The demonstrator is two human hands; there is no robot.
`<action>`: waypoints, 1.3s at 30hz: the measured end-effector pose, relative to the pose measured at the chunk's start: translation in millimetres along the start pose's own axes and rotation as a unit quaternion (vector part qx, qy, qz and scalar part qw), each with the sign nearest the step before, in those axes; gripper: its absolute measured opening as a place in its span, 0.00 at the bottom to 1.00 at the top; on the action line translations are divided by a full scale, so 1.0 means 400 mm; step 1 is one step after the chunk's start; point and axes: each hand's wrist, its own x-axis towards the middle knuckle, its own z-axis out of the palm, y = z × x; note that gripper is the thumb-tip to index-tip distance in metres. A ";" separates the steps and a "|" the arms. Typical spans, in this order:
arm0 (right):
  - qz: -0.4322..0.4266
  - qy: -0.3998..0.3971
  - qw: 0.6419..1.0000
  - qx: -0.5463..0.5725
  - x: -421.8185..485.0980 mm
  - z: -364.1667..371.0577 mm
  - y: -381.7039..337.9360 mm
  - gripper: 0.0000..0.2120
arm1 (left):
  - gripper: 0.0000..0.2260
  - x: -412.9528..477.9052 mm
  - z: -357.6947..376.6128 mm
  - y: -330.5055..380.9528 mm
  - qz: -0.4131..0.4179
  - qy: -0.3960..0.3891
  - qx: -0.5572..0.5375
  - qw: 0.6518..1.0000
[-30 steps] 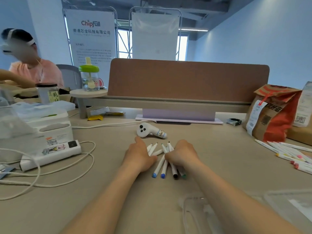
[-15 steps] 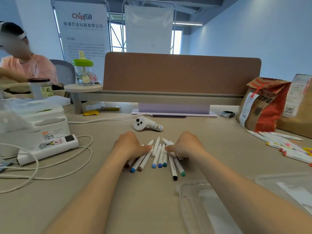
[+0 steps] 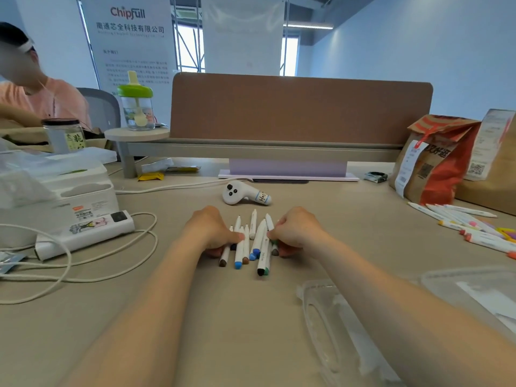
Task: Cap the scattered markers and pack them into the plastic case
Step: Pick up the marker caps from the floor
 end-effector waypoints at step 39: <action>0.012 0.236 0.942 -0.240 -0.782 -0.526 0.535 0.07 | 0.12 -0.744 0.298 0.639 0.669 0.020 -0.020 0.743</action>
